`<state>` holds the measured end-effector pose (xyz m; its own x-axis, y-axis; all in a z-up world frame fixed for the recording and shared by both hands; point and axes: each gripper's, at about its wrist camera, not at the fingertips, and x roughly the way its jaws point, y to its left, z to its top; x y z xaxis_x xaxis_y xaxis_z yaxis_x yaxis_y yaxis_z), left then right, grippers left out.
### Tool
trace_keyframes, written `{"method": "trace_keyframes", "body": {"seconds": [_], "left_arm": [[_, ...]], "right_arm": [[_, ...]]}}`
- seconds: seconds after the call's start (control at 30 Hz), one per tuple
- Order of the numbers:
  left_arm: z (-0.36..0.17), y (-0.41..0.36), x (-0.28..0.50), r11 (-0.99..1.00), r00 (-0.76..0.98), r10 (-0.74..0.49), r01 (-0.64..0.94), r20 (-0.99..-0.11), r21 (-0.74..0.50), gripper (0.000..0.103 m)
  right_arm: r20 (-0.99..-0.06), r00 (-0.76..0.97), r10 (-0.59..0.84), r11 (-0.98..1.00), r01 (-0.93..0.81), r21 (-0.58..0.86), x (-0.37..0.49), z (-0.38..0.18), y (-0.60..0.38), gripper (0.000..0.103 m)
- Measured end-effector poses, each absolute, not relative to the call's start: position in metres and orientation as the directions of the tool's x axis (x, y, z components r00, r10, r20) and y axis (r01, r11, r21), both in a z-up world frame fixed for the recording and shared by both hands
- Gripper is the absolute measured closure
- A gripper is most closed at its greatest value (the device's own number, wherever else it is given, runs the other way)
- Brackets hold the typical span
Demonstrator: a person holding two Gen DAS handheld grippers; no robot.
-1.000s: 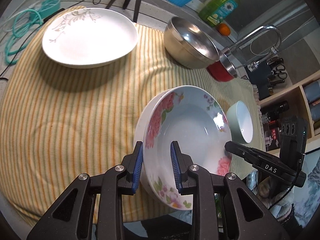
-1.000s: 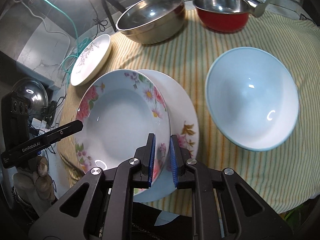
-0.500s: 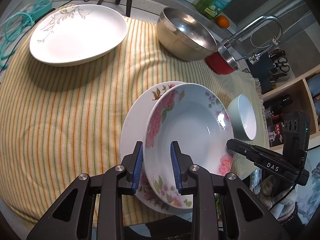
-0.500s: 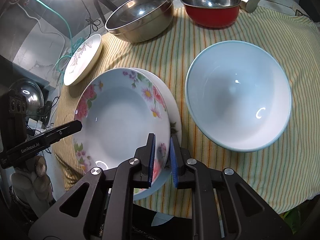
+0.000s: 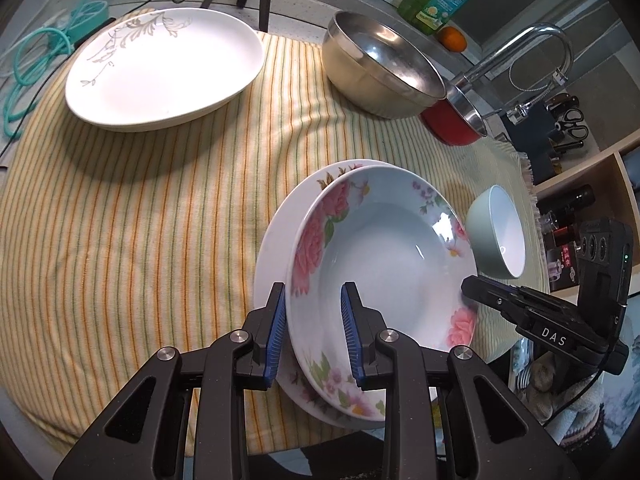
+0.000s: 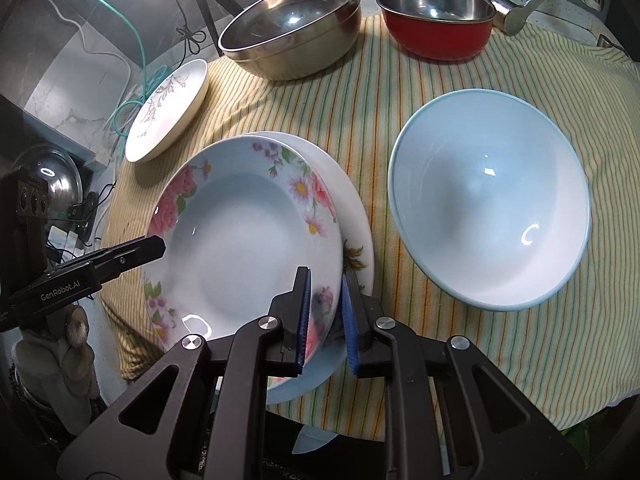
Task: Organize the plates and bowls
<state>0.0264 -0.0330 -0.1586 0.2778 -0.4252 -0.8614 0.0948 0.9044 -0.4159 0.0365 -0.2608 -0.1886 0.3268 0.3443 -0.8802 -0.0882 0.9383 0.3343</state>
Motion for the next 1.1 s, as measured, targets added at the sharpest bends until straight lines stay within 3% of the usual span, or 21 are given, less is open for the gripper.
{"method": "trace_keyframes", "body": {"seconds": [0.2, 0.27, 0.33, 0.43, 0.5, 0.57, 0.77, 1.1], "left_arm": [[-0.159, -0.035, 0.027, 0.906, 0.278, -0.422, 0.096, -0.863, -0.412, 0.077], [-0.159, -0.035, 0.027, 0.907, 0.281, -0.419, 0.095, -0.863, -0.41, 0.077], [-0.158, -0.034, 0.027, 0.905, 0.283, -0.423, 0.094, -0.861, -0.414, 0.073], [-0.154, -0.033, 0.026, 0.906, 0.292, -0.422, 0.097, -0.858, -0.412, 0.063], [-0.152, -0.031, 0.026, 0.908, 0.299, -0.416, 0.092, -0.859, -0.408, 0.048], [-0.148, -0.028, 0.026, 0.909, 0.307, -0.414, 0.087, -0.857, -0.408, 0.041], [-0.143, -0.02, 0.026, 0.922, 0.318, -0.383, 0.074, -0.867, -0.38, 0.035], [-0.134, 0.015, 0.037, 0.928, 0.367, -0.359, 0.042, -0.858, -0.371, 0.035]], "right_arm": [[-0.884, 0.336, 0.326, 0.945, -0.095, 0.312, 0.035, -0.187, -0.259, 0.081], [-0.877, 0.348, 0.331, 0.943, -0.106, 0.314, 0.033, -0.183, -0.257, 0.056], [-0.871, 0.377, 0.314, 0.949, -0.118, 0.291, 0.031, -0.176, -0.254, 0.04], [-0.861, 0.398, 0.316, 0.949, -0.133, 0.287, 0.029, -0.167, -0.252, 0.037], [-0.856, 0.403, 0.323, 0.946, -0.133, 0.295, 0.028, -0.163, -0.252, 0.035], [-0.852, 0.409, 0.327, 0.945, -0.133, 0.299, 0.027, -0.16, -0.251, 0.027], [-0.834, 0.425, 0.352, 0.936, -0.133, 0.327, 0.026, -0.152, -0.248, 0.015], [-0.805, 0.461, 0.374, 0.927, -0.159, 0.34, 0.039, -0.132, -0.226, 0.014]]}}
